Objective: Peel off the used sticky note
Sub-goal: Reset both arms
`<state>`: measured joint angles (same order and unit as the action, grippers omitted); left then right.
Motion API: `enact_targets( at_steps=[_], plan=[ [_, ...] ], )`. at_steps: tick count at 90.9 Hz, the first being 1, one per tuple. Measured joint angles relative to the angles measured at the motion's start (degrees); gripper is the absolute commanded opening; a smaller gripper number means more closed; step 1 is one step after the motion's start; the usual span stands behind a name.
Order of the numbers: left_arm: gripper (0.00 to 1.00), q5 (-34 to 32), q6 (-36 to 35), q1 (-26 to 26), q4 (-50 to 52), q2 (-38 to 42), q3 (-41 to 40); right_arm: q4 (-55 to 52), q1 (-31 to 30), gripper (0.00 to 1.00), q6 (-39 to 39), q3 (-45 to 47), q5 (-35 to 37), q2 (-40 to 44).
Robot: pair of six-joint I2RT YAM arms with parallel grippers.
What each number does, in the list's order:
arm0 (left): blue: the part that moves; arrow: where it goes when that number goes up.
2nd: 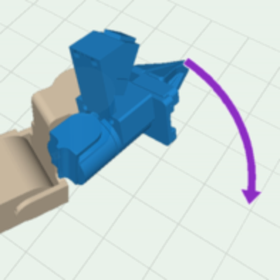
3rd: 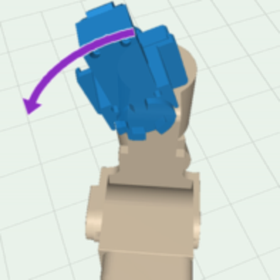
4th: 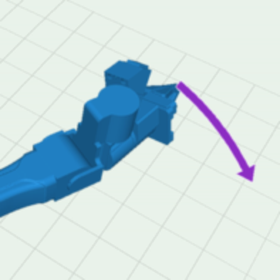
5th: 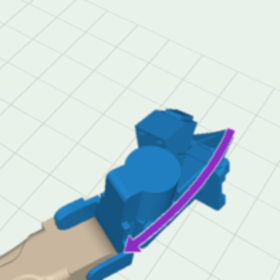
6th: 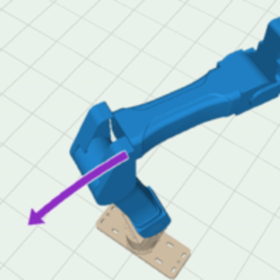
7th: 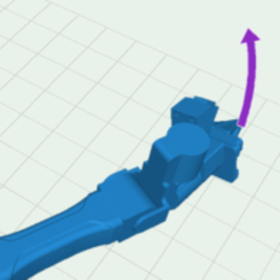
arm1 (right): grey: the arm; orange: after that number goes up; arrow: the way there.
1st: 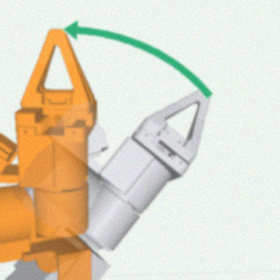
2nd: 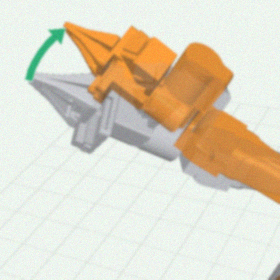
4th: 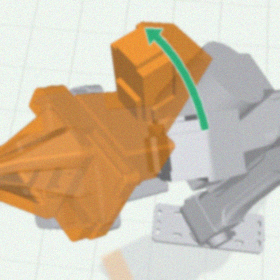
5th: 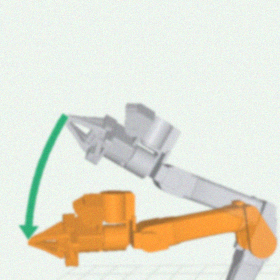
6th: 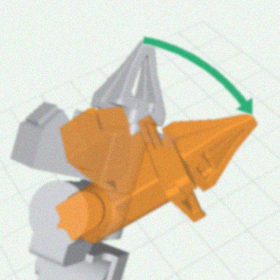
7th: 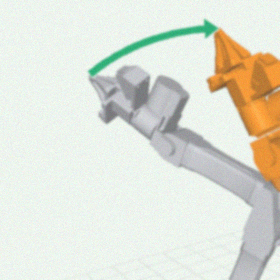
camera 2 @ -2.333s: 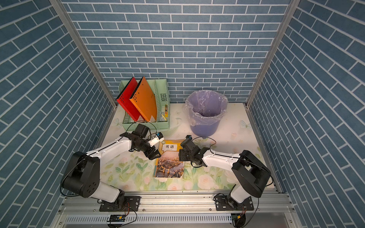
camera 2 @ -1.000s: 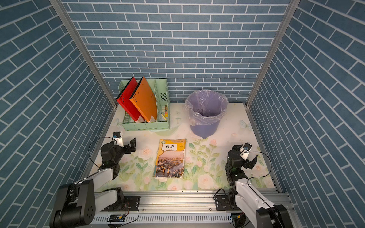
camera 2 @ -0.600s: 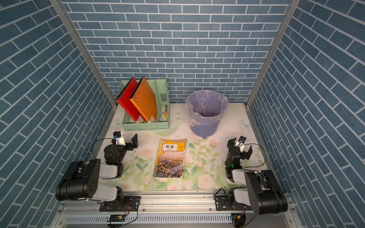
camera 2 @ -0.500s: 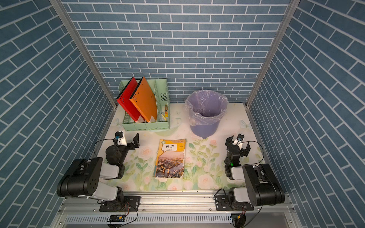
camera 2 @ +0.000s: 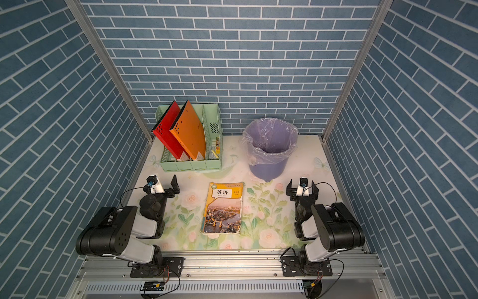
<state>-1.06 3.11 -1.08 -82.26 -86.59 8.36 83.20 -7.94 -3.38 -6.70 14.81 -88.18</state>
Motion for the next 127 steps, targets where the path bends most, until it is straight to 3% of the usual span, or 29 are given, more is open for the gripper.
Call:
enact_targets(
  at_steps=[11,35,127],
  plan=[
    [1.0,0.04,-0.48,0.59,3.21,-0.04,2.99,-3.02,2.56,0.99,0.59,-4.37,-1.51,0.02],
    [1.0,0.04,-1.53,1.31,7.91,-0.11,3.23,-6.6,4.02,0.99,1.55,-4.59,-3.65,0.02],
    [1.0,0.04,-1.9,1.38,8.26,-0.11,3.23,-6.64,4.11,0.99,1.66,-4.55,-4.55,0.02]
  ],
)
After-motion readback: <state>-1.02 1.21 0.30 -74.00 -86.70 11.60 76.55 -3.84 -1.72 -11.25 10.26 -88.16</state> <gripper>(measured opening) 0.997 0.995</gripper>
